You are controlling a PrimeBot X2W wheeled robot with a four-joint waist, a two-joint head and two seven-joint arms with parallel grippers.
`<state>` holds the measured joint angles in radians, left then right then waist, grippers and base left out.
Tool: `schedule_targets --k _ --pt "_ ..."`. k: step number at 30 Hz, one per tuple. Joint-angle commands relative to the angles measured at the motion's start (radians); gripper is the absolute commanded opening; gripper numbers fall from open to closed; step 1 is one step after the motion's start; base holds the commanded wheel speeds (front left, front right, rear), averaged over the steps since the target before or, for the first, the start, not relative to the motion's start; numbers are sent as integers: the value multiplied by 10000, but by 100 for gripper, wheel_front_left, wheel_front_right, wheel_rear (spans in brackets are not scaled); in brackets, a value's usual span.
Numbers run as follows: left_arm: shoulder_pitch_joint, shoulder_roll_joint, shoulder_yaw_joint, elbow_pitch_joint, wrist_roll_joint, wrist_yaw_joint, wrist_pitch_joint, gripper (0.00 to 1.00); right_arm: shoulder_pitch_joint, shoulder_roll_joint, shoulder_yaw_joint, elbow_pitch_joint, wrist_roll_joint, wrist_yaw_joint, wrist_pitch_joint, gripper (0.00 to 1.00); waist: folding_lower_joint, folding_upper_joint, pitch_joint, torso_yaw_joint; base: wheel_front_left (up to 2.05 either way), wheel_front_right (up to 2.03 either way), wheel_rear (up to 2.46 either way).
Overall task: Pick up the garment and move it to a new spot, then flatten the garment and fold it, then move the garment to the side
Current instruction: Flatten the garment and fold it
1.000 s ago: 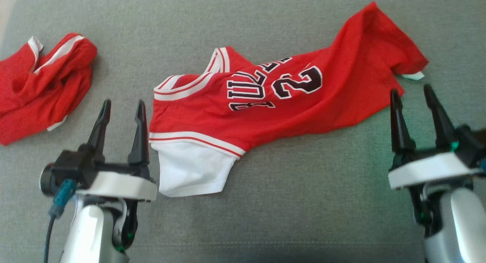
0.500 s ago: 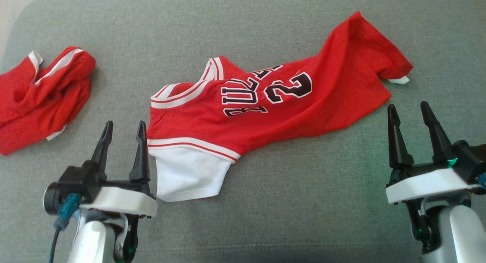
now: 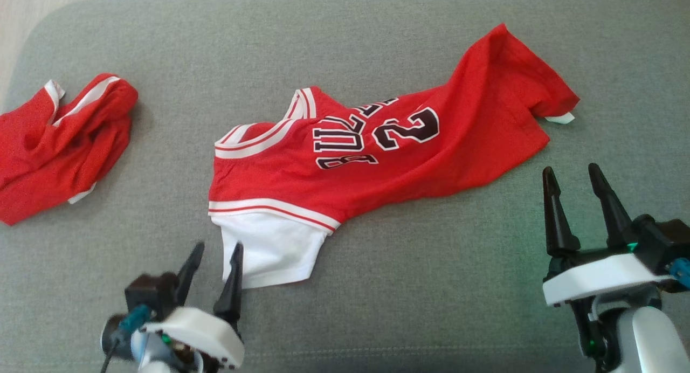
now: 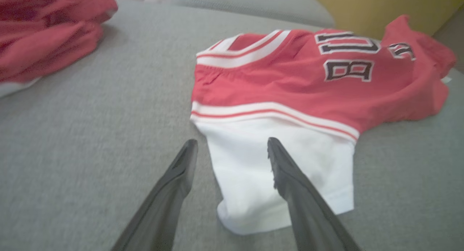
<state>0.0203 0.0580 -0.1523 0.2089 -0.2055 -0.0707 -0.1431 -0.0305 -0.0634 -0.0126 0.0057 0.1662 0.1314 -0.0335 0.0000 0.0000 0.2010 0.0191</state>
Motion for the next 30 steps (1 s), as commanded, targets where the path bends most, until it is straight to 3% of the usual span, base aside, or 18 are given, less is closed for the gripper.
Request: schedule_targets --k 1,13,14,15,16,17,19,30 --pt "-60 95 263 -193 -93 -14 99 100 -87 31 233 -317 26 -7 20 100 0 0 -24 0 0 0 0" --pt "92 92 78 719 -791 -126 1304 100 -61 87 289 -310 157 -7 99 100 0 0 49 -25 0 0 0" --pt "49 107 56 783 -824 -148 1361 92 -70 89 284 -314 155 -7 110 100 0 0 65 -30 0 0 0" --pt "9 133 28 844 -839 -170 1391 75 -79 91 280 -316 155 -7 124 100 0 0 77 -42 0 0 0" --pt "-25 159 -8 898 -850 -193 1415 51 -93 92 270 -314 156 -7 141 100 0 0 89 -56 0 0 0" --pt "-54 173 -52 944 -845 -208 1432 40 -109 93 247 -308 153 -7 161 100 0 0 100 -67 0 0 0" --pt "-103 190 -126 1015 -830 -223 1454 0 -138 93 161 -260 129 -7 233 100 0 0 114 -81 0 0 0" --pt "-482 232 -213 1073 -764 -120 1169 0 -852 -449 -736 771 107 -7 1117 100 0 0 473 35 0 0 0"
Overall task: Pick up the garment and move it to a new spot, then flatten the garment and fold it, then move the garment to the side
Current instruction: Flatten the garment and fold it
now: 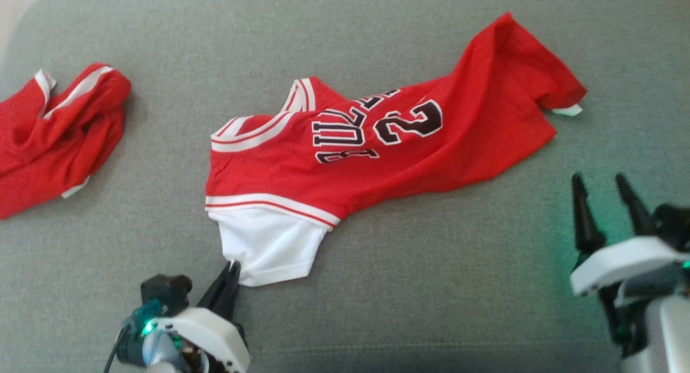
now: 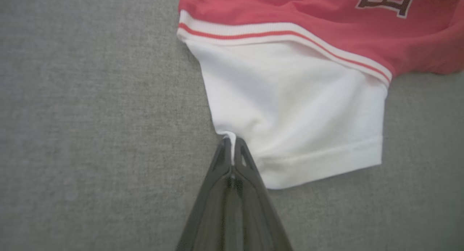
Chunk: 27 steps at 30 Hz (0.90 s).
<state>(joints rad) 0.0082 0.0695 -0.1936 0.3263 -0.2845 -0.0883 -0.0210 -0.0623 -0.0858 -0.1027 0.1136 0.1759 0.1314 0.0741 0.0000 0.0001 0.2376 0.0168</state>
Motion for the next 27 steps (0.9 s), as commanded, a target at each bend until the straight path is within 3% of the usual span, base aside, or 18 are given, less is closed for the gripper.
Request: schedule_targets --k 1,17,20,22,27 --pt "-447 117 182 -112 40 62 -80 0 -700 -288 81 -180 44 -7 136 100 0 -1 196 99 0 0 0" --pt "-1563 79 -149 -64 105 27 -654 0 -2987 -1178 620 2407 512 -7 1411 100 0 -1 1076 654 0 0 0" --pt "-1634 97 -140 -45 101 57 -801 0 -3138 -1234 738 2644 652 -7 1428 80 0 -1 1108 668 0 0 0" --pt "-1667 120 -130 -33 92 71 -887 0 -3205 -1257 831 2747 770 -7 1418 0 0 -1 1109 666 0 0 0" --pt "-1763 222 -58 -149 133 140 -1347 0 -3198 -1350 949 2698 1062 -7 974 0 0 -1 1051 658 0 0 0"
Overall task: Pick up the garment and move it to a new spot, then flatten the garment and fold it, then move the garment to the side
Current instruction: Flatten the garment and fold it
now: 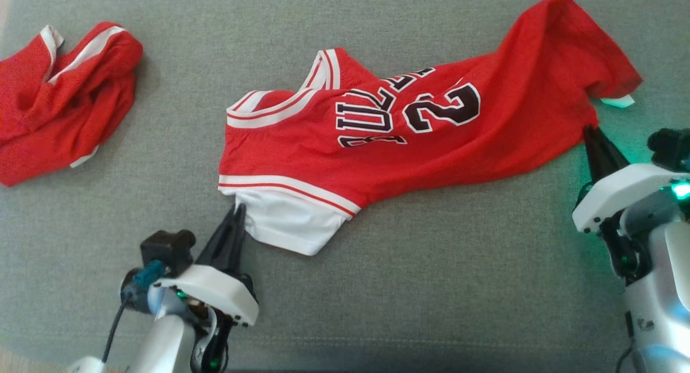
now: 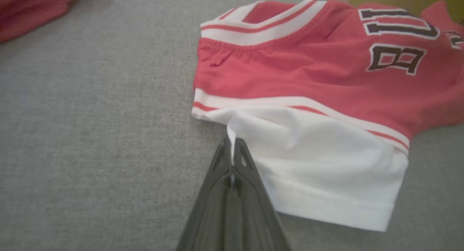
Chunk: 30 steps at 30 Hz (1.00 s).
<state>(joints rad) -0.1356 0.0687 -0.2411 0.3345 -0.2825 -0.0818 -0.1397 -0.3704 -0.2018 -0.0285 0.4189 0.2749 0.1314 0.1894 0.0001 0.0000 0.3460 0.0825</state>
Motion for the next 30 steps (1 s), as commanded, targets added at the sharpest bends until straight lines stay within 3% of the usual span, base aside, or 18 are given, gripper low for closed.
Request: schedule_targets --k 1,7,17,24,30 --pt "-334 244 441 -306 119 94 -283 0 -47 -209 212 -436 125 -7 -326 0 -1 0 -88 8 0 0 0" --pt "-303 419 748 -1555 171 276 -905 0 755 -121 132 -1869 400 -7 -1193 0 -1 0 -564 -32 0 0 0" --pt "-680 938 1243 -4918 556 537 -1120 0 1500 46 -287 -5285 111 -7 -1236 0 -1 0 -1465 -232 0 0 0" --pt "-2140 1399 1327 -6609 783 426 -528 0 930 -18 -762 -7401 -283 -7 -812 0 -1 0 -2193 -359 0 0 0" --pt "-3967 1682 1423 -7123 756 292 132 0 35 -141 -1096 -8419 -427 -7 -235 0 -1 0 -2651 -465 0 0 0"
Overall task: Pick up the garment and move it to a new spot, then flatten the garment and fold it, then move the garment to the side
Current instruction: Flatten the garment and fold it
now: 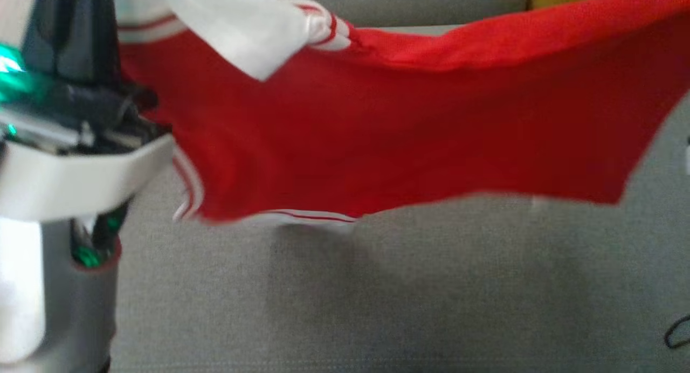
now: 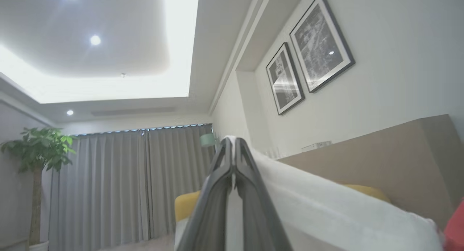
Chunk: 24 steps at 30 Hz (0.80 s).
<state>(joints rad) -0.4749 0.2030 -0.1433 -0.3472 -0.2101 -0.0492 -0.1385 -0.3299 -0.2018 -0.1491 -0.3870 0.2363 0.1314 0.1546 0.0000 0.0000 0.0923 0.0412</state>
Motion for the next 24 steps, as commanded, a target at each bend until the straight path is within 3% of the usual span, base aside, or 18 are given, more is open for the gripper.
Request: schedule_targets --k 1,7,13,22,24 --pt "-849 361 410 -286 -10 -77 245 0 -483 -134 89 -459 -61 -7 204 0 0 0 -142 -61 0 0 0" --pt "-2104 325 85 533 -377 -313 709 0 -976 -55 37 -463 -27 -7 523 0 0 0 -184 -85 0 0 0" --pt "-3227 184 -284 2265 -668 -510 563 0 -1551 88 227 423 254 -7 317 0 0 0 109 -120 0 0 0" --pt "-6624 -63 -708 7036 -606 -714 -925 0 -4658 288 1359 4350 740 -7 -1250 0 0 0 755 -399 0 0 0" --pt "-6967 -76 -689 7502 -592 -722 -1023 0 -5066 356 1504 4804 777 -7 -1477 0 0 0 807 -445 0 0 0"
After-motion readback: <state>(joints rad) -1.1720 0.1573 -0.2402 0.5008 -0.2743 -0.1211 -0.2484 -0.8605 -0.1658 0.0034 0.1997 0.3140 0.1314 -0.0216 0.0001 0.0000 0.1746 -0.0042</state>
